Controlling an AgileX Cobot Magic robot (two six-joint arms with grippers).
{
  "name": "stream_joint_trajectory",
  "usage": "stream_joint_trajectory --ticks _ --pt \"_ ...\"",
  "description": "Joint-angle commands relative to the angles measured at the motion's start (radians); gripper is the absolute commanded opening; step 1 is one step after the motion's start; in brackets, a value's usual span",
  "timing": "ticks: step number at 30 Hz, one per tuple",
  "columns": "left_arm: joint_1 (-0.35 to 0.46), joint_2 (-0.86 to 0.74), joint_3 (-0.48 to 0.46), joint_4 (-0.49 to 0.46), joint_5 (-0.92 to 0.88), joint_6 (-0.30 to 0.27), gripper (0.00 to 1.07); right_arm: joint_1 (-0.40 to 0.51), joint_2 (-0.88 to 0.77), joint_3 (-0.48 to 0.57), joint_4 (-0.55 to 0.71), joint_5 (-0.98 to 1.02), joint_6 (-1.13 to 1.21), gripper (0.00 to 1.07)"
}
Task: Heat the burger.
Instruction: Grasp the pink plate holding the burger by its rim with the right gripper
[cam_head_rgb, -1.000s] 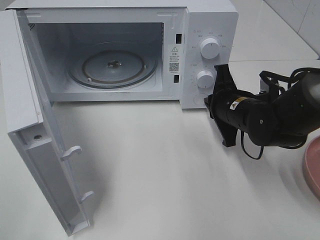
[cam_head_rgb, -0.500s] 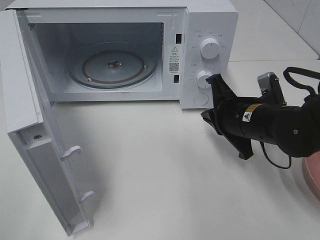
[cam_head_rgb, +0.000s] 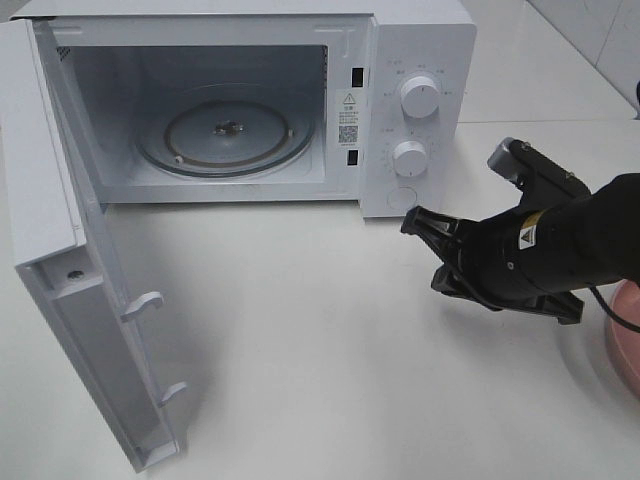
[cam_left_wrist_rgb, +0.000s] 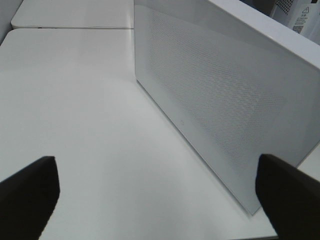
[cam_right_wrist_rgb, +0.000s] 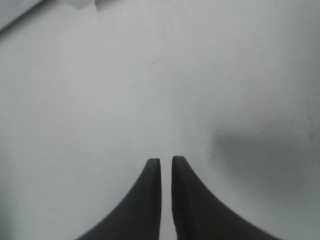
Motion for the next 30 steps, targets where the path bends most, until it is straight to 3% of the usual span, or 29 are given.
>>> stream_joint_trajectory --ticks 1,13,20,30 --pt "0.000 -0.016 0.004 -0.005 -0.009 -0.002 1.00 -0.004 -0.036 -0.002 -0.011 0.102 -0.118 0.09" --pt "0.000 -0.016 0.004 -0.005 -0.009 -0.002 1.00 -0.006 -0.164 -0.002 -0.020 0.499 -0.544 0.12" --pt "0.000 -0.016 0.004 -0.005 -0.009 -0.002 1.00 -0.007 -0.219 -0.002 -0.038 0.609 -0.638 0.13" --pt "0.000 -0.016 0.004 -0.005 -0.009 -0.002 1.00 -0.124 -0.237 -0.042 -0.114 0.769 -0.652 0.16"
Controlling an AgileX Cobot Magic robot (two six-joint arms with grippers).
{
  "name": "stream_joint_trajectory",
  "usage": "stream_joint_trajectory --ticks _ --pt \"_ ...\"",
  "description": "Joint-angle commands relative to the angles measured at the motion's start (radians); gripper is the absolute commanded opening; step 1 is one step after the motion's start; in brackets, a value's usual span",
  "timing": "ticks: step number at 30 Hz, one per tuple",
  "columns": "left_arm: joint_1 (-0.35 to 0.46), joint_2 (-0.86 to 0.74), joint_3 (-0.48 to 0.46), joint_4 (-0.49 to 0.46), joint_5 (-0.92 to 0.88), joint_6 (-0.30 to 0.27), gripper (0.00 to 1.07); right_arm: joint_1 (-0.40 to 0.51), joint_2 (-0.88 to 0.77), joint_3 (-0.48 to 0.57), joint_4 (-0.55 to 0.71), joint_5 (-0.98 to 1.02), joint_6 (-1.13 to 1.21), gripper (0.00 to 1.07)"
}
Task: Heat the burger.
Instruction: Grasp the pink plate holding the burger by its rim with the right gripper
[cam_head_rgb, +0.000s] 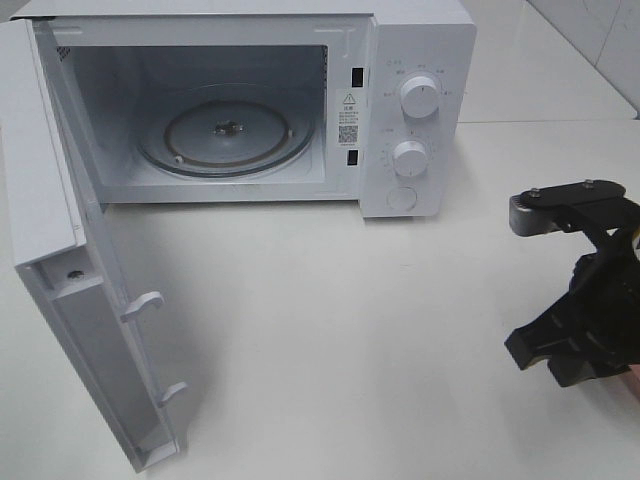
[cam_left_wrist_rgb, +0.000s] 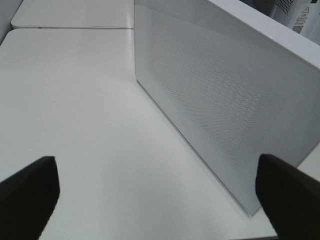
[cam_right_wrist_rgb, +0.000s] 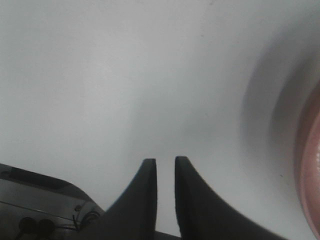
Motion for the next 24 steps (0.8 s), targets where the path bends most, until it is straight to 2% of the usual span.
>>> stream_joint_trajectory --ticks 1,3,5,6,7,8,9,10,11,12,13,20,24 --pt "0.000 -0.016 0.004 -0.005 -0.009 -0.002 1.00 -0.051 -0.005 -0.020 -0.067 0.051 -0.012 0.18" --pt "0.000 -0.016 0.004 -0.005 -0.009 -0.002 1.00 -0.060 -0.007 -0.026 -0.069 0.050 -0.011 0.20" --pt "0.000 -0.016 0.004 -0.005 -0.009 -0.002 1.00 -0.078 -0.017 -0.038 -0.068 0.047 -0.010 0.35" --pt "0.000 -0.016 0.004 -0.005 -0.009 -0.002 1.00 -0.078 -0.017 -0.038 -0.068 0.047 -0.010 0.35" --pt "0.000 -0.016 0.004 -0.005 -0.009 -0.002 1.00 -0.078 -0.027 -0.044 -0.086 0.046 -0.012 0.52" --pt "0.000 -0.016 0.004 -0.005 -0.009 -0.002 1.00 -0.078 -0.031 -0.045 -0.095 0.049 -0.013 0.60" --pt "0.000 -0.016 0.004 -0.005 -0.009 -0.002 1.00 -0.078 -0.031 -0.045 -0.095 0.049 -0.013 0.60" --pt "0.000 -0.016 0.004 -0.005 -0.009 -0.002 1.00 -0.078 -0.033 -0.044 -0.107 0.050 -0.013 0.79" --pt "0.000 -0.016 0.004 -0.005 -0.009 -0.002 1.00 -0.078 -0.033 -0.044 -0.107 0.050 -0.013 0.79" --pt "0.000 -0.016 0.004 -0.005 -0.009 -0.002 1.00 -0.078 -0.033 -0.044 -0.117 0.055 -0.014 0.95" --pt "0.000 -0.016 0.004 -0.005 -0.009 -0.002 1.00 -0.078 -0.033 -0.044 -0.122 0.057 -0.017 1.00" --pt "0.000 -0.016 0.004 -0.005 -0.009 -0.002 1.00 -0.085 -0.033 -0.044 -0.182 0.062 -0.016 0.99" --pt "0.000 -0.016 0.004 -0.005 -0.009 -0.002 1.00 -0.151 -0.033 -0.044 -0.188 0.061 -0.017 0.98"
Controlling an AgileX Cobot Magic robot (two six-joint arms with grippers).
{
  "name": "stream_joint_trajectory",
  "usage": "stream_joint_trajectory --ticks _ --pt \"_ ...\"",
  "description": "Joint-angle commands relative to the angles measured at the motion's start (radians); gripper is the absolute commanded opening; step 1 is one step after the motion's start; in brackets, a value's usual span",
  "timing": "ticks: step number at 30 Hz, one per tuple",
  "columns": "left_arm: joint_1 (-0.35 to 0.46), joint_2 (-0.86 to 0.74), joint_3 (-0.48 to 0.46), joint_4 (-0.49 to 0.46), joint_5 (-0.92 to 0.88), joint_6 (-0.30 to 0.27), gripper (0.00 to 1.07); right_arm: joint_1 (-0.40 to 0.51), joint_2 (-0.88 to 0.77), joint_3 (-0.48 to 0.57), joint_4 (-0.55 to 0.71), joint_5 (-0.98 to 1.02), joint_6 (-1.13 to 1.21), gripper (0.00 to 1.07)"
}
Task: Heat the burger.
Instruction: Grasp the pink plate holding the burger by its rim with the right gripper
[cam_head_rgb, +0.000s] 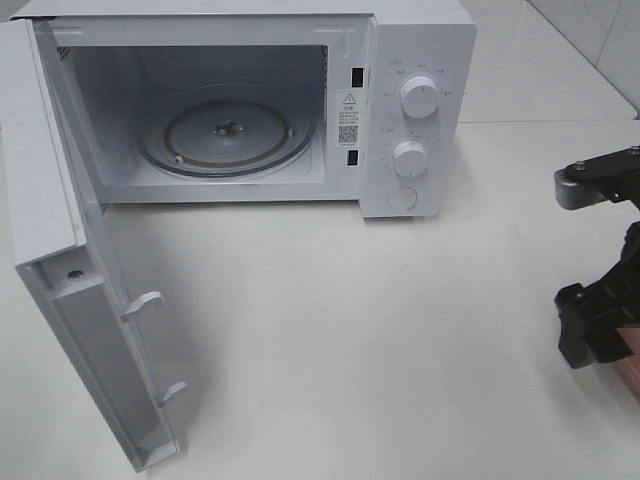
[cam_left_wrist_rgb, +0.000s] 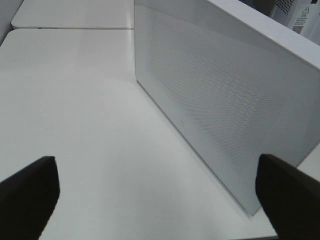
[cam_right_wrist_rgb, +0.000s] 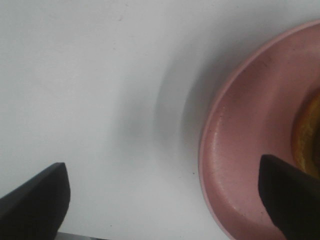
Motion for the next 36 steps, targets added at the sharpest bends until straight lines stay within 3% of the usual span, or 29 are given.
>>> stream_joint_trajectory --ticks 1,8,36 --pt "0.000 -0.016 0.004 -0.005 -0.009 -0.002 1.00 -0.042 -0.007 -0.001 -0.020 0.009 -0.010 0.98" --pt "0.000 -0.016 0.004 -0.005 -0.009 -0.002 1.00 -0.129 0.025 0.001 -0.028 -0.035 -0.010 0.94" --pt "0.000 -0.016 0.004 -0.005 -0.009 -0.002 1.00 -0.132 0.270 0.004 -0.036 -0.215 0.032 0.85"
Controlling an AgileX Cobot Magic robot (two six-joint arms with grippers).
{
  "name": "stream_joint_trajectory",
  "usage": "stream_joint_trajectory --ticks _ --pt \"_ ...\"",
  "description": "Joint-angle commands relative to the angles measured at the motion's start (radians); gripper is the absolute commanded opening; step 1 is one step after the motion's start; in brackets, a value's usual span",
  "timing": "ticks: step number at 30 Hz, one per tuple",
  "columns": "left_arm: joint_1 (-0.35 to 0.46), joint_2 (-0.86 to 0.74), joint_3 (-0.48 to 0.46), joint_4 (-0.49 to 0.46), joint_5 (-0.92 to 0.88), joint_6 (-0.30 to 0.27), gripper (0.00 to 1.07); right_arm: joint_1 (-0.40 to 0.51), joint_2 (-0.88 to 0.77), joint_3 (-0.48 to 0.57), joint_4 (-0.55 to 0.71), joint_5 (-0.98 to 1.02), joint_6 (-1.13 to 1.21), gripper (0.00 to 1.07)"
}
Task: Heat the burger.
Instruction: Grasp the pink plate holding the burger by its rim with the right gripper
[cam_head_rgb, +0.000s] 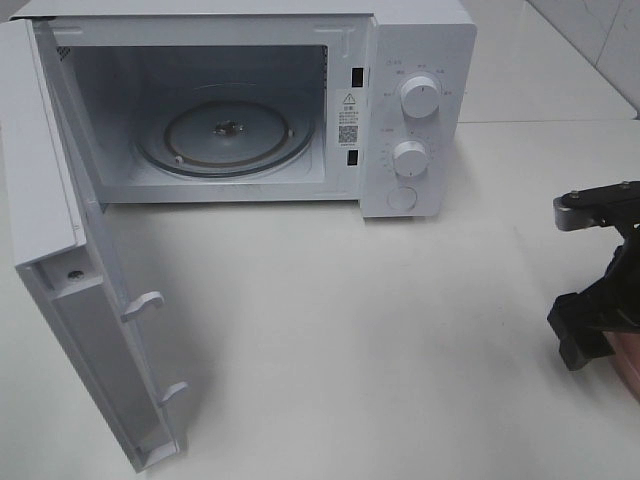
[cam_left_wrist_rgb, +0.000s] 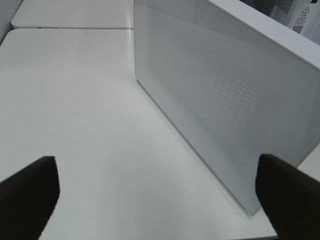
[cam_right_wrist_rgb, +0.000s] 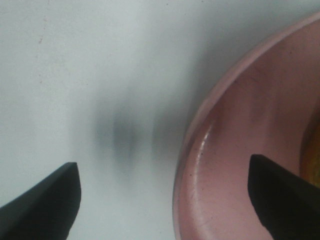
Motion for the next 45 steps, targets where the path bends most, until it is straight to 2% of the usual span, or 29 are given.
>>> stream_joint_trajectory --ticks 1,13,16,17,18,20,21,22,23,24,25,26,27,28,30,31,32,45 --pt "0.000 -0.016 0.004 -0.005 -0.009 -0.002 1.00 -0.006 0.042 0.004 -0.018 -0.043 0.016 0.85" --pt "0.000 -0.016 0.004 -0.005 -0.009 -0.002 1.00 -0.006 0.137 0.004 -0.068 -0.096 0.070 0.82" --pt "0.000 -0.016 0.004 -0.005 -0.009 -0.002 1.00 -0.006 0.151 0.004 -0.086 -0.094 0.097 0.78" --pt "0.000 -0.016 0.004 -0.005 -0.009 -0.002 1.00 -0.006 0.151 0.004 -0.094 -0.094 0.112 0.72" --pt "0.000 -0.016 0.004 -0.005 -0.009 -0.002 1.00 -0.006 0.151 0.004 -0.094 -0.094 0.112 0.72" --pt "0.000 -0.016 0.004 -0.005 -0.009 -0.002 1.00 -0.006 0.151 0.004 -0.119 -0.094 0.151 0.61" --pt "0.000 -0.016 0.004 -0.005 -0.009 -0.002 1.00 -0.006 0.151 0.004 -0.119 -0.094 0.151 0.61" --pt "0.000 -0.016 0.004 -0.005 -0.009 -0.002 1.00 -0.006 0.151 0.004 -0.140 -0.095 0.183 0.51" --pt "0.000 -0.016 0.004 -0.005 -0.009 -0.002 1.00 -0.006 0.151 0.004 -0.140 -0.095 0.183 0.51" --pt "0.000 -0.016 0.004 -0.005 -0.009 -0.002 1.00 -0.006 0.151 0.004 -0.153 -0.094 0.199 0.45" --pt "0.000 -0.016 0.004 -0.005 -0.009 -0.002 1.00 -0.006 0.151 0.004 -0.178 -0.094 0.227 0.33" --pt "0.000 -0.016 0.004 -0.005 -0.009 -0.002 1.00 -0.006 0.151 0.004 -0.178 -0.094 0.227 0.33" --pt "0.000 -0.016 0.004 -0.005 -0.009 -0.002 1.00 -0.006 0.151 0.004 -0.203 -0.094 0.242 0.22" --pt "0.000 -0.016 0.004 -0.005 -0.009 -0.002 1.00 -0.006 0.151 0.004 -0.203 -0.094 0.242 0.22" --pt "0.000 -0.016 0.004 -0.005 -0.009 -0.002 1.00 -0.006 0.151 0.004 -0.212 -0.087 0.246 0.08" --pt "0.000 -0.016 0.004 -0.005 -0.009 -0.002 1.00 -0.006 0.151 0.004 -0.212 -0.087 0.246 0.08" --pt "0.000 -0.016 0.004 -0.005 -0.009 -0.002 1.00 -0.006 0.151 0.004 -0.211 -0.081 0.248 0.01" --pt "0.000 -0.016 0.004 -0.005 -0.009 -0.002 1.00 0.010 0.151 -0.005 -0.211 -0.018 0.305 0.00"
